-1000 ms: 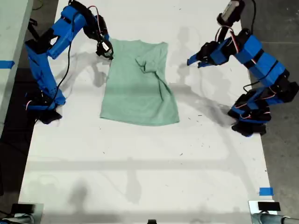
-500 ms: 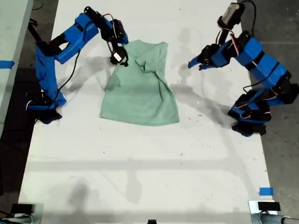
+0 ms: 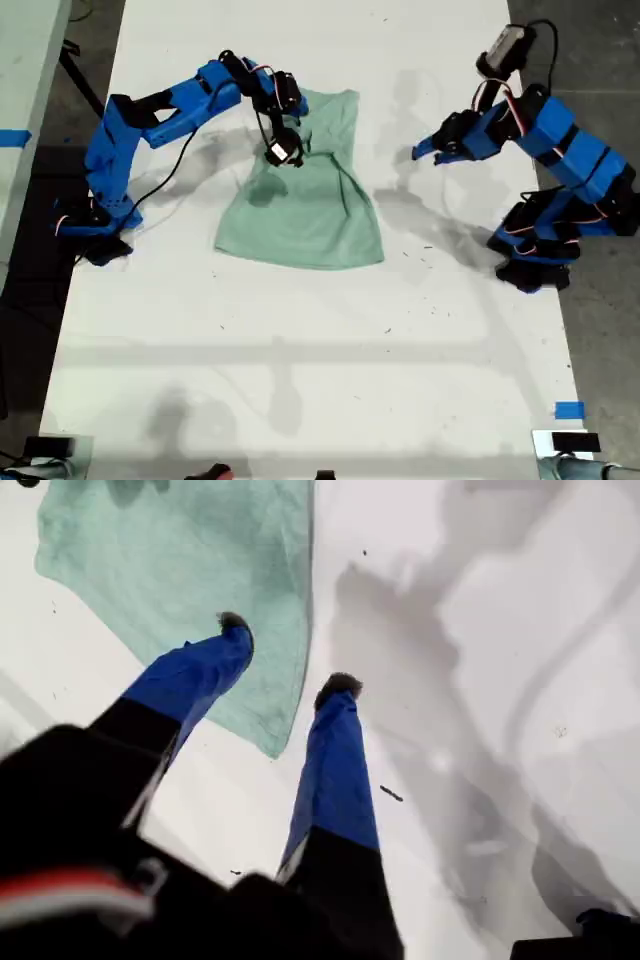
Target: Fold t-shirt
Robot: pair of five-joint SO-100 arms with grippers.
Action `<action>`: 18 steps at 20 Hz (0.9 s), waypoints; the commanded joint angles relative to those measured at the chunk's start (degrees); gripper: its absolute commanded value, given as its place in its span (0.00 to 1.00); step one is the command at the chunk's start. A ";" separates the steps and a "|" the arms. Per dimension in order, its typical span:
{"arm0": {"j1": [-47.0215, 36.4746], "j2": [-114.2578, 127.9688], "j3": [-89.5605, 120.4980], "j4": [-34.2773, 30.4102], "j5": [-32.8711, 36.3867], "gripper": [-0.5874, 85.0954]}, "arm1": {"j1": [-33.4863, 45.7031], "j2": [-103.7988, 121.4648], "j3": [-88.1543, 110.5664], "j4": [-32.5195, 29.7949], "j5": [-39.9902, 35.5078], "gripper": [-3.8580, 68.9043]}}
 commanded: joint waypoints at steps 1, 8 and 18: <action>2.55 2.46 -3.96 -3.16 3.52 0.23 | -0.97 2.46 0.00 -1.23 0.88 0.30; 4.66 18.98 -3.78 3.08 11.07 0.24 | -1.93 3.52 2.81 -2.99 2.37 0.30; 11.25 45.97 13.10 35.68 8.44 0.23 | -8.70 5.36 4.13 -5.19 4.83 0.34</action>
